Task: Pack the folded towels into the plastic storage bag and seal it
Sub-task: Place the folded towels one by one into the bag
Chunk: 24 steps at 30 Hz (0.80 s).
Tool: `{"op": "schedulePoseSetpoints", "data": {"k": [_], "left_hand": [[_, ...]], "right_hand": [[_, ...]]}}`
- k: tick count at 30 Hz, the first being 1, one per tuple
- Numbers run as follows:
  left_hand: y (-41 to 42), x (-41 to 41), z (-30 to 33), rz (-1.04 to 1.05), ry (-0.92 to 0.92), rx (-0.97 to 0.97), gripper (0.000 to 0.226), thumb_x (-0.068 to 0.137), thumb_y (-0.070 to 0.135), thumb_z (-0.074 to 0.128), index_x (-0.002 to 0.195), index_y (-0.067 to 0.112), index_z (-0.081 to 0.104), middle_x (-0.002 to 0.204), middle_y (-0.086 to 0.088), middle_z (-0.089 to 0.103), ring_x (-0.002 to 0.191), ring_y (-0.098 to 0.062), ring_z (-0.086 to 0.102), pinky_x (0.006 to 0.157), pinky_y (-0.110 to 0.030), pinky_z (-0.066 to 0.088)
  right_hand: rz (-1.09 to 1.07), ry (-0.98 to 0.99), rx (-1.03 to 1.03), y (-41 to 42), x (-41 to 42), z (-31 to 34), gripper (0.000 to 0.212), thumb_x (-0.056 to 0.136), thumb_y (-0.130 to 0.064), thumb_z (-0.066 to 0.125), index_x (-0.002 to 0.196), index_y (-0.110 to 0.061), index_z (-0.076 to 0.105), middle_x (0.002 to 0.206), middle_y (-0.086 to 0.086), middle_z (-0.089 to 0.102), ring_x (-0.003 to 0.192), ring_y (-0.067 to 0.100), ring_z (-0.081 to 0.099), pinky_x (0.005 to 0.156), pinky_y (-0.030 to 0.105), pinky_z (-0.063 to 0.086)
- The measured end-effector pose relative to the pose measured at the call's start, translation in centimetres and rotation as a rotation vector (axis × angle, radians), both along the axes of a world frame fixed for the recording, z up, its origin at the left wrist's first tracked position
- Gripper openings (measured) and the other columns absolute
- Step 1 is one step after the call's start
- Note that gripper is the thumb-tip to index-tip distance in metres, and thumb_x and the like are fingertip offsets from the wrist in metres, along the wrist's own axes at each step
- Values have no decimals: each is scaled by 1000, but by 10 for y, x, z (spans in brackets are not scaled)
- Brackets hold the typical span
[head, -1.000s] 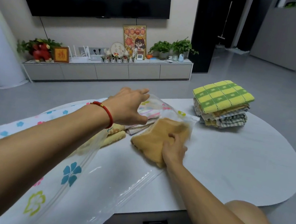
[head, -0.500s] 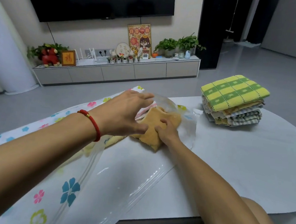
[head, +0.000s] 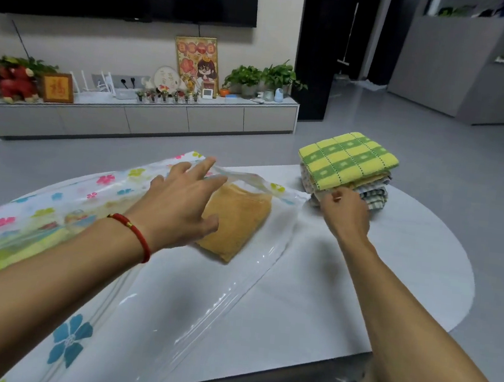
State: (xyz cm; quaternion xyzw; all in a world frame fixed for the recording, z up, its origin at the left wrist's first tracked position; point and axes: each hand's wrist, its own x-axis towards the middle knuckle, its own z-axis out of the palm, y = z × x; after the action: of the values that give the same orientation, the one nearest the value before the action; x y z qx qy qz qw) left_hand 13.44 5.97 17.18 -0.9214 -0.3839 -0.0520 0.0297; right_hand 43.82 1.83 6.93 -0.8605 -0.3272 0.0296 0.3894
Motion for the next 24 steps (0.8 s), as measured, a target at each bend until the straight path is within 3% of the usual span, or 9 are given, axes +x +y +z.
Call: {"op": "schedulePoseSetpoints", "data": {"k": [3, 6, 9, 12, 16, 18, 20, 24], "left_hand": [[4, 1, -3, 36, -15, 24, 73, 85, 46, 57, 150, 29, 28, 164, -3, 13, 145, -36, 19, 108, -60, 34], [10, 1, -3, 40, -28, 48, 73, 85, 46, 55, 150, 29, 27, 163, -3, 16, 144, -35, 20, 107, -58, 36], [15, 2, -3, 45, -40, 47, 74, 85, 46, 53, 152, 29, 25, 164, -1, 15, 145, -33, 19, 108, -57, 35], [16, 2, -4, 44, -63, 45, 74, 86, 47, 54, 152, 30, 24, 164, 1, 14, 145, -31, 18, 110, -56, 35], [15, -2, -8, 25, -52, 71, 74, 86, 48, 52, 152, 29, 24, 164, 3, 13, 144, -29, 19, 108, -55, 36], [15, -3, -9, 19, -37, 77, 74, 86, 48, 53, 152, 29, 23, 164, 3, 12, 144, -29, 19, 108, -54, 36], [15, -3, -9, 22, -27, 81, 75, 86, 49, 52, 152, 30, 21, 164, 4, 11, 145, -29, 17, 108, -55, 36], [15, -3, -7, 33, -34, 64, 75, 86, 47, 53, 152, 28, 22, 164, 3, 11, 145, -30, 17, 108, -56, 36]], "right_hand": [[17, -30, 91, 14, 35, 3, 41, 96, -14, 51, 136, -13, 60, 132, 21, 61, 116, 39, 58, 90, 41, 48], [13, 23, 90, 38, 51, 0, 52, 97, -15, 51, 148, -27, 47, 138, 22, 49, 118, 40, 54, 91, 42, 46], [-30, 60, 84, 58, 60, -5, 48, 100, -19, 52, 147, -29, 50, 135, 22, 53, 109, 39, 55, 86, 40, 48], [-103, -42, 60, 69, 65, -4, 40, 101, -24, 55, 141, -25, 58, 127, 20, 62, 108, 40, 61, 81, 39, 48], [-128, -180, 15, 83, 73, 1, 22, 100, -25, 57, 102, -11, 73, 93, 16, 72, 79, 34, 63, 63, 35, 49], [-138, -119, 103, 85, 75, 9, 21, 98, -23, 62, 95, -7, 76, 87, 14, 72, 78, 32, 67, 69, 42, 60], [-134, -107, 233, 84, 77, 19, 19, 97, -19, 66, 98, -5, 79, 89, 15, 75, 80, 29, 69, 78, 44, 63], [-149, -93, 443, 56, 71, 50, 25, 92, -30, 69, 110, -17, 82, 104, 6, 80, 97, 21, 68, 87, 23, 50]]}}
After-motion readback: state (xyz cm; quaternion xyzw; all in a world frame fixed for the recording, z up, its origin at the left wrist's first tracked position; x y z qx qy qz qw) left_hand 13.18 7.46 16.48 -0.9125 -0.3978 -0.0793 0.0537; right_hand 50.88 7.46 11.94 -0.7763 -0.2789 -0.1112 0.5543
